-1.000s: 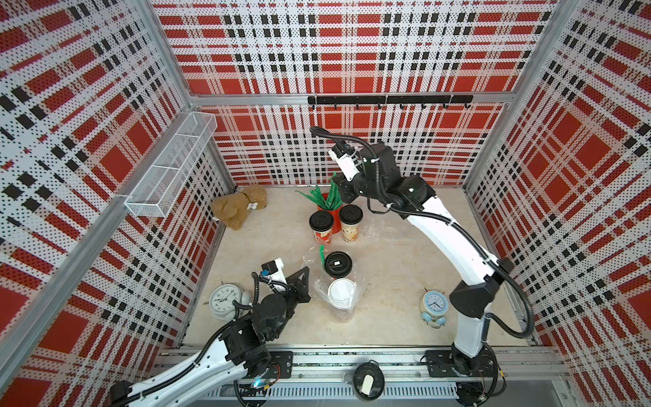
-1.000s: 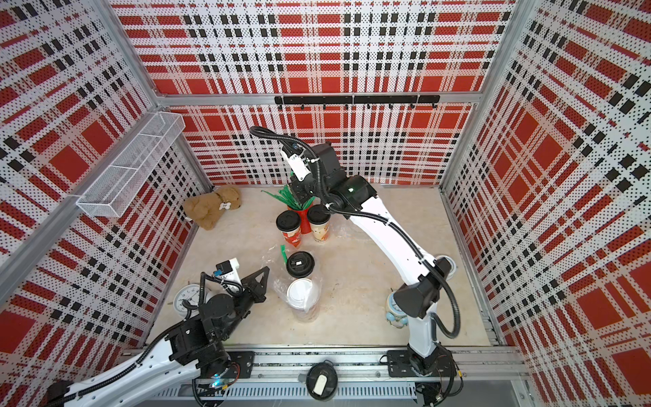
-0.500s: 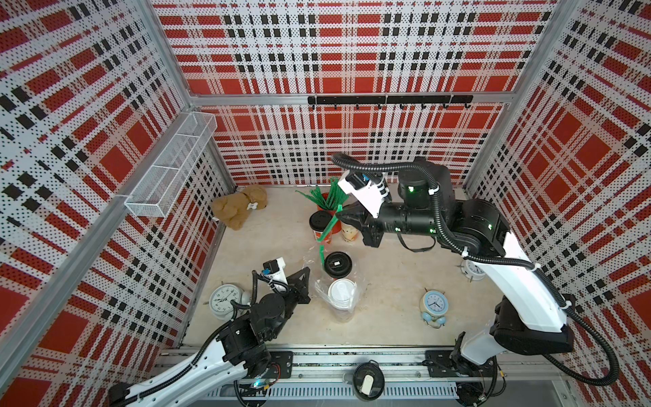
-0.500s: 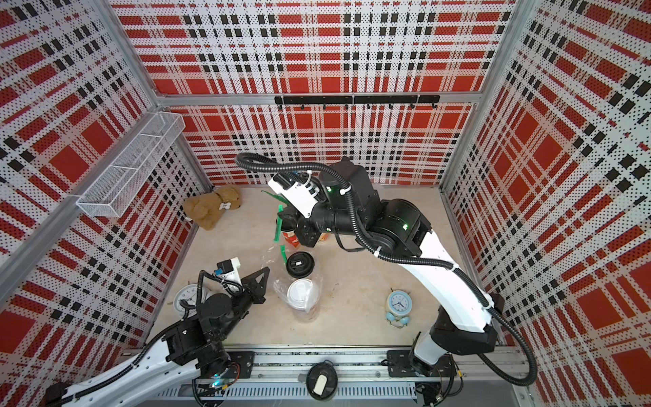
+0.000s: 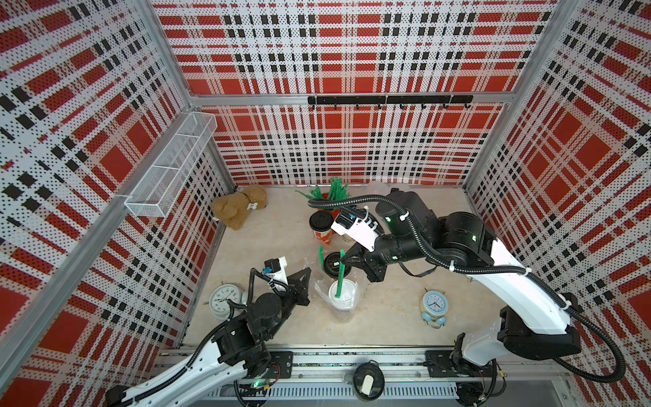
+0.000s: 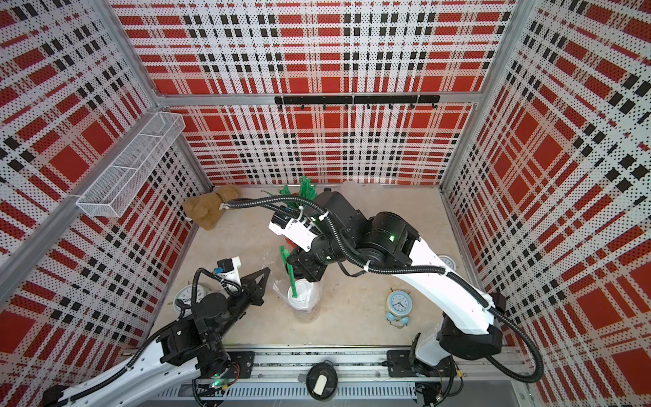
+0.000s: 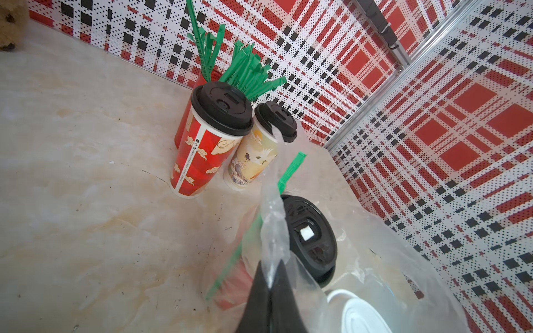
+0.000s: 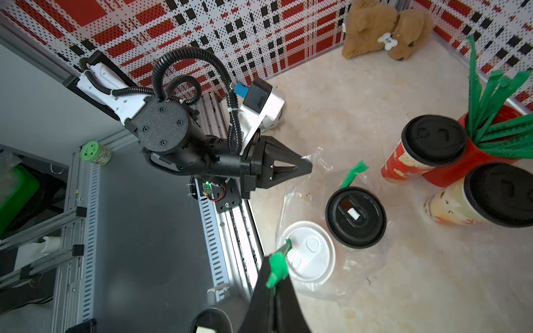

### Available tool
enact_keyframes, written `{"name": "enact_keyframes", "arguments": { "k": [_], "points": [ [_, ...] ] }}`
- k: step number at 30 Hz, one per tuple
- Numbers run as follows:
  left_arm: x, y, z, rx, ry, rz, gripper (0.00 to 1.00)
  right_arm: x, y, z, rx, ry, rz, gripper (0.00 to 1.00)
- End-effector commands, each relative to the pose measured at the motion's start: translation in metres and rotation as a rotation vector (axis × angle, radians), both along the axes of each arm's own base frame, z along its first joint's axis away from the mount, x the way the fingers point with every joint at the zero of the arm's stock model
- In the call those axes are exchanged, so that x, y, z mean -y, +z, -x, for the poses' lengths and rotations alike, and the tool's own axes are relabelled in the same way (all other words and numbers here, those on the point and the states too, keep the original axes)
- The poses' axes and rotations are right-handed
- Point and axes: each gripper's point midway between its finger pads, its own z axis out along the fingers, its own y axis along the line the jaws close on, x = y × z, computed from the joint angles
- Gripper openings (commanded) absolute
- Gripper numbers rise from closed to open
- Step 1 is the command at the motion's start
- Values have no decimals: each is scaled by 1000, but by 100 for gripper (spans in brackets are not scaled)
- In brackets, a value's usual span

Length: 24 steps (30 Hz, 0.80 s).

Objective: Pack milk tea into plastic carrier bags
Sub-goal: Place the straw in the plastic carrier bag.

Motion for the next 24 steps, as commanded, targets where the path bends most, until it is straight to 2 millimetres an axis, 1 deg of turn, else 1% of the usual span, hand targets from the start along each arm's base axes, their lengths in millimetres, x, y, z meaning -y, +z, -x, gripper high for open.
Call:
{"name": "enact_keyframes", "arguments": {
  "k": [1, 7, 11, 18, 22, 24],
  "points": [
    [3, 13, 1, 23, -17, 3, 0, -1, 7, 8, -18, 13, -47, 0],
    [6, 19, 3, 34, -36, -2, 0, -7, -6, 6, -29, 13, -54, 0],
    [7, 23, 4, 42, -42, 2, 0, -10, 0, 4, -14, 15, -82, 0],
    [9, 33, 5, 62, -57, 12, 0, -2, 18, -15, 100, -64, -93, 0],
    [11, 40, 6, 77, -68, 15, 0, -2, 26, -22, 148, -87, -108, 0],
    [12, 41, 5, 81, -68, 12, 0, -5, 30, -23, 162, -77, -118, 0]
  ]
}}
